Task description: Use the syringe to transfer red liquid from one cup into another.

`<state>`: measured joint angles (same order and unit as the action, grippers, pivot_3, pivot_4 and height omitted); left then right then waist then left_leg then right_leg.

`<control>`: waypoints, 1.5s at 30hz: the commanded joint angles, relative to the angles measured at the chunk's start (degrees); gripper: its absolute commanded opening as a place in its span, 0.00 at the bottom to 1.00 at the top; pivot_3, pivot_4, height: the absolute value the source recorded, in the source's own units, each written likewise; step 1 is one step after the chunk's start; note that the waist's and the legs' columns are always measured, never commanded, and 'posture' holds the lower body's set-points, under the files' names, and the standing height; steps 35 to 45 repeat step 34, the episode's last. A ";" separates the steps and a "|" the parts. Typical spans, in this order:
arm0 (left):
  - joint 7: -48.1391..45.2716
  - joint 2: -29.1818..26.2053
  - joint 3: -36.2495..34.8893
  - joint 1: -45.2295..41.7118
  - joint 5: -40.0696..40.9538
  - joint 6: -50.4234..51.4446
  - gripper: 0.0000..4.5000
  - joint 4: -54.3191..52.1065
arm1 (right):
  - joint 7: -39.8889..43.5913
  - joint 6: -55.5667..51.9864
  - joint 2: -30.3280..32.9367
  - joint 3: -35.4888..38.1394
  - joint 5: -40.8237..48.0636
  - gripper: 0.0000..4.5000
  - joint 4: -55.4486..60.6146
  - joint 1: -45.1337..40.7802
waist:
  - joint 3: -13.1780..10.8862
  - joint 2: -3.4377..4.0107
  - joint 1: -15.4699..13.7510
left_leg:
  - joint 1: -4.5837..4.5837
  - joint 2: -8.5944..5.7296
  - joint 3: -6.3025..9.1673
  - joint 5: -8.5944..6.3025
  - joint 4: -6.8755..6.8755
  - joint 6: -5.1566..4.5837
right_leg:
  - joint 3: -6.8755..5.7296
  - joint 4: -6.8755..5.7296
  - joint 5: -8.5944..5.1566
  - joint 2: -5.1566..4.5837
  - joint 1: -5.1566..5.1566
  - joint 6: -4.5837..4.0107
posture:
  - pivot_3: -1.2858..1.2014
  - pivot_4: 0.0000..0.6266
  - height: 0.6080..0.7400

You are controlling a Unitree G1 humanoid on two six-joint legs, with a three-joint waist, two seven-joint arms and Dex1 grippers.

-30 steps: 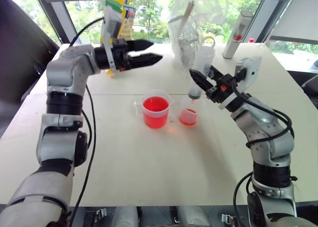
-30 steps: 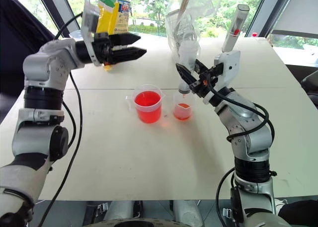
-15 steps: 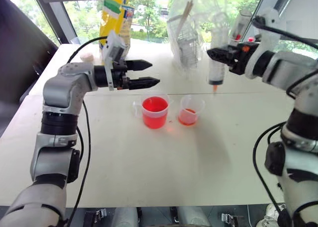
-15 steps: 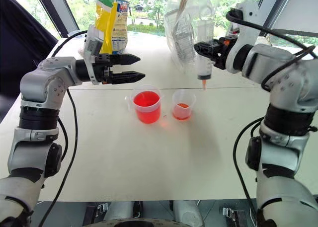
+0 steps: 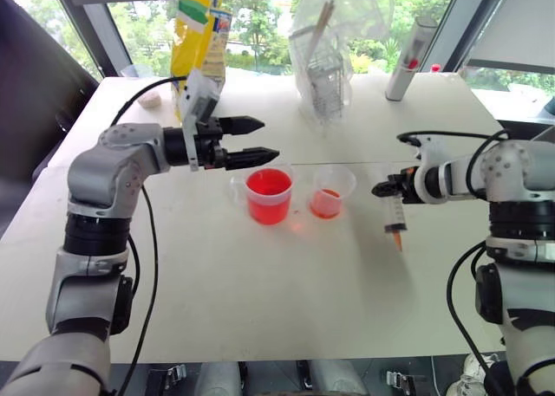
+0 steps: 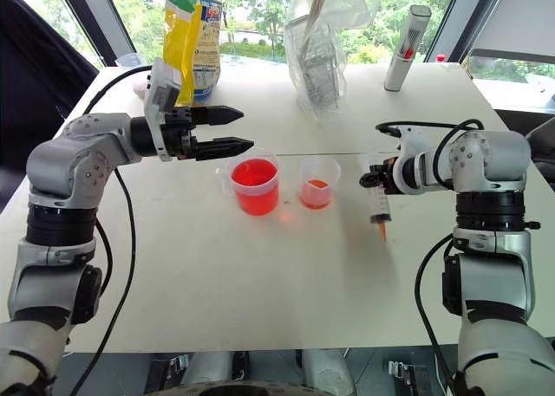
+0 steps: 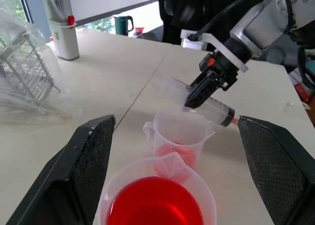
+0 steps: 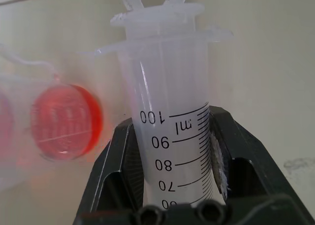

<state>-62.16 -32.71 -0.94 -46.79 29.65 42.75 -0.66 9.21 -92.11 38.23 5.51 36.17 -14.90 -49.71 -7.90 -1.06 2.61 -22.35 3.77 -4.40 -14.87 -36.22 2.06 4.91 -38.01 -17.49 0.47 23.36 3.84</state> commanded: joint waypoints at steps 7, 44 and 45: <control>-0.28 -2.46 0.63 1.87 1.68 0.62 0.92 -4.31 | 2.88 2.03 -1.32 -0.63 -6.89 0.64 -3.51 -0.07 | 0.03 -0.04 -0.05 | 0.00 -0.01 0.00 0.00 -0.02 0.00 | -0.04 0.02 0.00 -0.01 -0.04 0.00 | 0.52 0.24 0.99; -1.60 -13.84 -3.54 9.33 9.95 7.26 0.92 -11.27 | 37.50 15.26 22.34 31.32 15.67 0.99 60.96 38.99 | -0.02 -0.16 -0.25 | 0.07 -0.01 0.18 -0.01 0.03 0.00 | -0.23 0.24 -0.02 -0.09 -0.29 0.04 | 0.52 0.24 0.99; -1.60 -13.84 -3.54 9.33 9.95 7.26 0.92 -11.27 | 37.50 15.26 22.34 31.32 15.67 0.99 60.96 38.99 | -0.02 -0.16 -0.25 | 0.07 -0.01 0.18 -0.01 0.03 0.00 | -0.23 0.24 -0.02 -0.09 -0.29 0.04 | 0.52 0.24 0.99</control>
